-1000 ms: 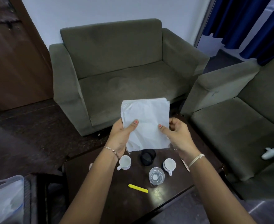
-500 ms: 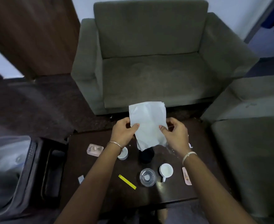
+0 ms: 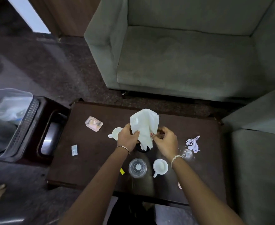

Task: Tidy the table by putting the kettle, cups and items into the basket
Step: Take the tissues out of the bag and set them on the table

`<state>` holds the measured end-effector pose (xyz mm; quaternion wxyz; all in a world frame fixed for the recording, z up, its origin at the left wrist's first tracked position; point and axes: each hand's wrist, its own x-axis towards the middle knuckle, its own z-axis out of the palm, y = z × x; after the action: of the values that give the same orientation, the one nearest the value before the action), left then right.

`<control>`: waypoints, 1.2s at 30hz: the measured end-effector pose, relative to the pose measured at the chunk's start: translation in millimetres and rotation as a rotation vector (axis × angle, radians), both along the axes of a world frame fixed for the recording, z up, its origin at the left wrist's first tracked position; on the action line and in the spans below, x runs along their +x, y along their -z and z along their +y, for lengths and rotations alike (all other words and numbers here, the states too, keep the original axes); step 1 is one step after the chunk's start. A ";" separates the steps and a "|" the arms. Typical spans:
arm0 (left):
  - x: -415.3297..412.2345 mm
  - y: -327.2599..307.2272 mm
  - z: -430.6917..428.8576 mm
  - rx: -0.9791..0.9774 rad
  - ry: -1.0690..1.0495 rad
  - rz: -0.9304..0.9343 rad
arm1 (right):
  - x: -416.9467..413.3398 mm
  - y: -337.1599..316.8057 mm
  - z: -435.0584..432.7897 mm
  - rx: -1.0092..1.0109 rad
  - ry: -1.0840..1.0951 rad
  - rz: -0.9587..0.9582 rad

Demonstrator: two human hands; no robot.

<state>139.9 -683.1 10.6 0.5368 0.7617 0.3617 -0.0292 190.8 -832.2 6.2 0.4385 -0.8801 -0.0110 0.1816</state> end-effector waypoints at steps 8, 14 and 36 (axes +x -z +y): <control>3.8 68.5 3.1 0.093 0.014 0.089 | 3.9 64.0 15.7 -0.092 -0.072 0.088; 0.6 95.1 -2.2 0.066 -0.025 0.045 | -3.0 96.9 17.1 -0.084 -0.064 0.118; -2.8 100.0 5.4 0.340 0.100 0.143 | -14.8 104.3 17.5 -0.236 -0.138 -0.094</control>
<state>137.1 -677.7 -89.5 0.3713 0.8543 0.3605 -0.0485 175.9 -814.7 -98.1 0.3174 -0.9302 -0.0705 0.1701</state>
